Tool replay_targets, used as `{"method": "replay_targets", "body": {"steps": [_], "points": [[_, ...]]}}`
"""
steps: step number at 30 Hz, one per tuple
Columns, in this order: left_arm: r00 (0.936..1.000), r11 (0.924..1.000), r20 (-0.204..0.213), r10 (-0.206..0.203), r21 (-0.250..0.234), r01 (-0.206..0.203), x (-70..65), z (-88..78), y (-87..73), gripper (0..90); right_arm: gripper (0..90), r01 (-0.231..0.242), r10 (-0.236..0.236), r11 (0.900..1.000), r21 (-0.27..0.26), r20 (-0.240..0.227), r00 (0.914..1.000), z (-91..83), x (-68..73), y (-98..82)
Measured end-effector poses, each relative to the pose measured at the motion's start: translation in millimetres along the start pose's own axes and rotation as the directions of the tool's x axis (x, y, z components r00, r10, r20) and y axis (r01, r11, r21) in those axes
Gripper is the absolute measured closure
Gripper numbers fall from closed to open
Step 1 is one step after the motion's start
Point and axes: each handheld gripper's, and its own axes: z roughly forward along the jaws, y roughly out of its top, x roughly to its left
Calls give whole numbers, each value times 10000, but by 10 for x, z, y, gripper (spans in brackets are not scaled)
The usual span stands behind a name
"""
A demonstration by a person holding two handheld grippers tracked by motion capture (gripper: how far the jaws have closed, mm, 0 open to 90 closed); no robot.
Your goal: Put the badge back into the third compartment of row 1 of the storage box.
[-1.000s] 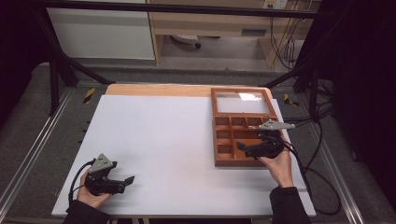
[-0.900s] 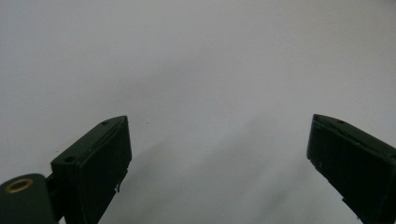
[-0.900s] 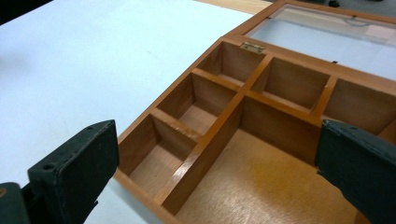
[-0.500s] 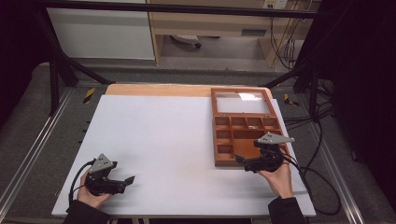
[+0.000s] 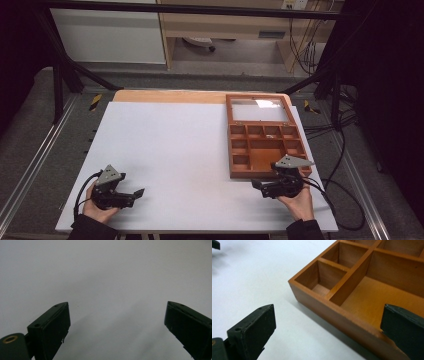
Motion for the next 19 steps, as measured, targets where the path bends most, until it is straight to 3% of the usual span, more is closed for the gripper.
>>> {"method": "replay_targets", "body": {"steps": [5,19], "points": [[10000,10000,11,-4,7,4,0,1,0,60,6,3,-3,9999,-161,-30,10000,-19,25,-88],[10000,10000,68,47,-5,-47,-4,-3,2,60,6,-40,44,9998,186,-208,9998,-1,38,-221]]}}
